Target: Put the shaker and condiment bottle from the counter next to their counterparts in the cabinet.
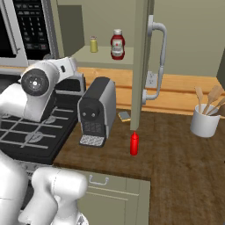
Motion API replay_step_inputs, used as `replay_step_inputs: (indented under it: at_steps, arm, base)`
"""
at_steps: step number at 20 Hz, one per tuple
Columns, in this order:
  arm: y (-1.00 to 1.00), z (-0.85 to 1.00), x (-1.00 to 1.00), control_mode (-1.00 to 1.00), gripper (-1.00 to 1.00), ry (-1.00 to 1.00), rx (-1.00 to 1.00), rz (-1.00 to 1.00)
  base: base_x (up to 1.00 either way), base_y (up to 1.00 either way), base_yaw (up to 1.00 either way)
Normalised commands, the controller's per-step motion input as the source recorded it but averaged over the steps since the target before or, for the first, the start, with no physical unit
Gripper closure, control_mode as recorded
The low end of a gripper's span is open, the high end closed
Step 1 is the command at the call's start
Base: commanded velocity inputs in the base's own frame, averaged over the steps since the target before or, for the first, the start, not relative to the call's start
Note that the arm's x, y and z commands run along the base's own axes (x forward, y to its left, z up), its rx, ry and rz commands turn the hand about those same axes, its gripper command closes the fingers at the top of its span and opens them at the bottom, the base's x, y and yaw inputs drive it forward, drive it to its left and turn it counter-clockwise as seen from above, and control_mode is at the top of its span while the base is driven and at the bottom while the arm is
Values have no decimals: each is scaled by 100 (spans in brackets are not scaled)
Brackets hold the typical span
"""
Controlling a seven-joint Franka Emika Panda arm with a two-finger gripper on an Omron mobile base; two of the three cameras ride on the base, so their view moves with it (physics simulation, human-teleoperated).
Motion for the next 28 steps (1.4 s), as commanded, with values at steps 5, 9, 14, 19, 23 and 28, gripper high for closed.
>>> replay_step_inputs:
  at_steps: [5,9,14,19,23,28]
  arm:
    - [2,24,0,-100,100,4,-1,-2]
    - [1,0,17,-100,100,5,0,-5]
    - [-4,-3,33,-100,100,7,1,-18]
    - [0,-2,2,-100,100,1,0,-6]
    - [-17,0,3,-100,100,0,4,0]
    - [-23,0,14,-100,100,0,9,-1]
  base:
    - [0,0,0]
    - [0,0,0]
    - [0,0,0]
    - [0,0,0]
    - [0,0,0]
    - [0,0,0]
